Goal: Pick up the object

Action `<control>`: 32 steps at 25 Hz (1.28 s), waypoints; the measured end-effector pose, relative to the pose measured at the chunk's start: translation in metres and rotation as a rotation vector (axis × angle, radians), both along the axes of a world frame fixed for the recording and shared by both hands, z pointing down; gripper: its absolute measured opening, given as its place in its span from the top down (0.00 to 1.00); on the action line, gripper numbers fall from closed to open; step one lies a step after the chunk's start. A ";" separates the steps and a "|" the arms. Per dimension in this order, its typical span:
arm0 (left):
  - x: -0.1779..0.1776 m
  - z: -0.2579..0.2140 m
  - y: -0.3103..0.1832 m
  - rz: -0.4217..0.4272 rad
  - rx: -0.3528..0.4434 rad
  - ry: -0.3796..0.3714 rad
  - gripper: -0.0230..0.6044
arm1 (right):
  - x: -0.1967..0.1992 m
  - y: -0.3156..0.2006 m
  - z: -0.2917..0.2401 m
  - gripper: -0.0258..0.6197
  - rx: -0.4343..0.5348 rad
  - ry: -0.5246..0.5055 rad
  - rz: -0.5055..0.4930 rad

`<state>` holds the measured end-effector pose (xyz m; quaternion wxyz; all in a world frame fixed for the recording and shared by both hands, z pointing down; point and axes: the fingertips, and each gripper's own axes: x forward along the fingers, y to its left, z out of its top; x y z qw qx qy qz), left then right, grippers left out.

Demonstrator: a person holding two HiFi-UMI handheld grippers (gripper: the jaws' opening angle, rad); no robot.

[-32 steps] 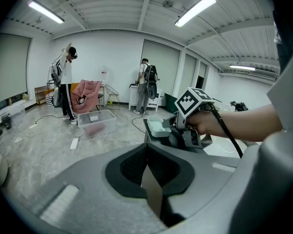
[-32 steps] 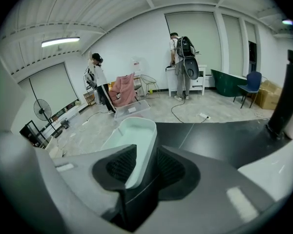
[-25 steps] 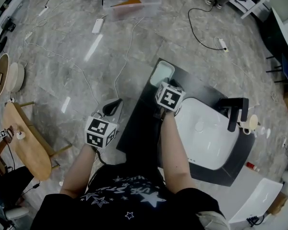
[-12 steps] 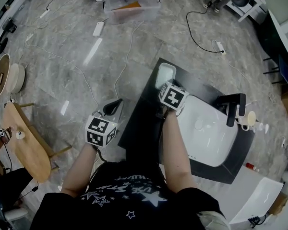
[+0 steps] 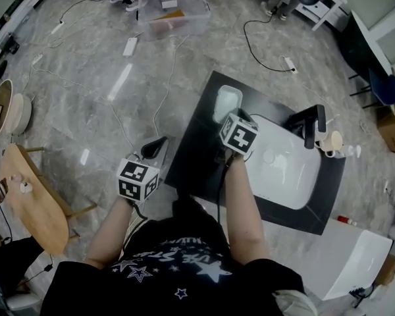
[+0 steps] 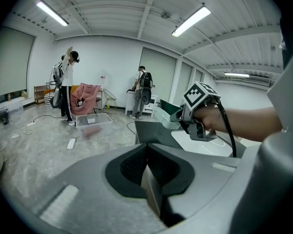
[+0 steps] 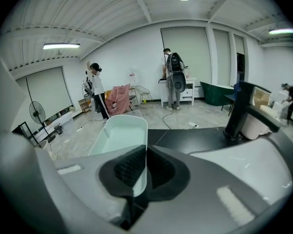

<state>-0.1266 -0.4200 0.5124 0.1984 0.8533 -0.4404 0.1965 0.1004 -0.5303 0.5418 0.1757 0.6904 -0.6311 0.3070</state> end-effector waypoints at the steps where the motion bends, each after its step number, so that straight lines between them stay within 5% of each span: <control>1: 0.000 -0.001 0.008 0.006 0.002 0.001 0.95 | 0.001 0.009 -0.005 0.94 0.010 -0.002 0.002; 18: 0.002 -0.026 0.176 0.125 0.097 0.017 0.95 | 0.008 0.210 -0.059 0.94 0.130 0.008 0.062; 32: 0.011 -0.008 0.319 0.229 0.044 0.031 0.95 | 0.035 0.413 -0.046 0.95 0.104 -0.009 0.171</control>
